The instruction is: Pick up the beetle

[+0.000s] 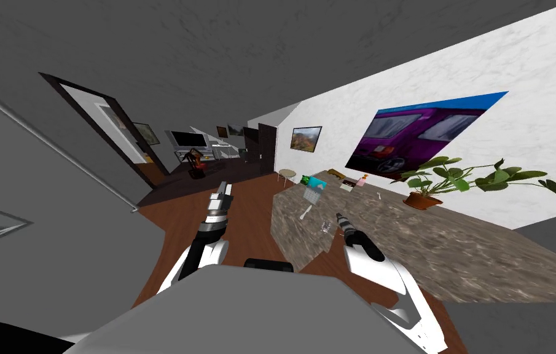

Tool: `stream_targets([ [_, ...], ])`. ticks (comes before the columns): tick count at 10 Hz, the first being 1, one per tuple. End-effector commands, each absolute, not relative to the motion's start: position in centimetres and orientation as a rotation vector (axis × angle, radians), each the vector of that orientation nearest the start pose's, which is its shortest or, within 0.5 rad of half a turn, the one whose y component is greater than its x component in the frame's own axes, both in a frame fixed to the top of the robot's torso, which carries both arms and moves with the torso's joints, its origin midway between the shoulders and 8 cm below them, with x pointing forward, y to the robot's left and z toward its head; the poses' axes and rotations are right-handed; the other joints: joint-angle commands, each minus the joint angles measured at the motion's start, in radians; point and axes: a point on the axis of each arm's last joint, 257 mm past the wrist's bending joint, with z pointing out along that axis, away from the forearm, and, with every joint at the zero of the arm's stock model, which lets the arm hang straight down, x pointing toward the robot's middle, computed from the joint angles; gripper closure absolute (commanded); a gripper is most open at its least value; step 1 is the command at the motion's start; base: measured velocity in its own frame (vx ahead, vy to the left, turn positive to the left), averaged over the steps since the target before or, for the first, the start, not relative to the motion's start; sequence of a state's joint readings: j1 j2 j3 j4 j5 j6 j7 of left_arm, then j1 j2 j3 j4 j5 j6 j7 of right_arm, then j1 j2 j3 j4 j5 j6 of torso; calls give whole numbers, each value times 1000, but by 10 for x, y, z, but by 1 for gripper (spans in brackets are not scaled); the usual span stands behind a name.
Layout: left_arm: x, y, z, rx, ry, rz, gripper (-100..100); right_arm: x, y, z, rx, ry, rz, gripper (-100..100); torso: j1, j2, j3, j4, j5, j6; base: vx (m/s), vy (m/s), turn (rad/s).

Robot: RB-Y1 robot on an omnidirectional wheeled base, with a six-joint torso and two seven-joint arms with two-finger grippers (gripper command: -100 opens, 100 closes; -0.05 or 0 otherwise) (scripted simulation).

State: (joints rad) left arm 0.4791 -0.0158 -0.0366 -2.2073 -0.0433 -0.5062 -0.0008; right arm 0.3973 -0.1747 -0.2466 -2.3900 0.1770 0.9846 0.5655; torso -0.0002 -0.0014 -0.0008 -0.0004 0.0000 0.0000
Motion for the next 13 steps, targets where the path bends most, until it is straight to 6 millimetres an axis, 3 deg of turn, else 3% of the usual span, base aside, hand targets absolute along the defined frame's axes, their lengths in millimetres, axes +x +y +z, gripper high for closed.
stream_targets([
  [1,361,263,0,-684,659,-1309,0,345,-458,-205,1097,1701,-69,-100,0,0,0,0,0,0,24,-17,150],
  [2,361,263,0,-684,660,-1309,0,333,-466,-219,1138,1736,-109,-100,0,0,0,0,0,1,22,-17,278],
  [5,361,263,0,-684,659,-1309,0,317,-473,-235,1187,1777,-152,-100,-1,0,0,0,0,0,22,-21,161],
  [7,361,263,0,-684,659,-1309,0,291,-484,-260,1263,1838,-219,-100,-1,0,0,0,0,0,30,-25,293],
  [8,361,263,0,-684,660,-1309,0,288,-484,-262,1274,1847,-226,-100,-1,-1,-1,0,0,0,28,-34,154],
  [10,361,263,0,-684,660,-1309,0,261,-492,-285,1352,1906,-286,-100,-1,0,0,0,0,1,22,-32,251],
  [11,361,263,0,-684,660,-1309,0,260,-491,-286,1354,1908,-287,-100,-2,0,0,0,0,1,19,-35,153],
  [13,361,263,0,-684,660,-1309,0,235,-495,-305,1425,1960,-336,-100,-1,0,0,0,0,1,19,-25,243],
])
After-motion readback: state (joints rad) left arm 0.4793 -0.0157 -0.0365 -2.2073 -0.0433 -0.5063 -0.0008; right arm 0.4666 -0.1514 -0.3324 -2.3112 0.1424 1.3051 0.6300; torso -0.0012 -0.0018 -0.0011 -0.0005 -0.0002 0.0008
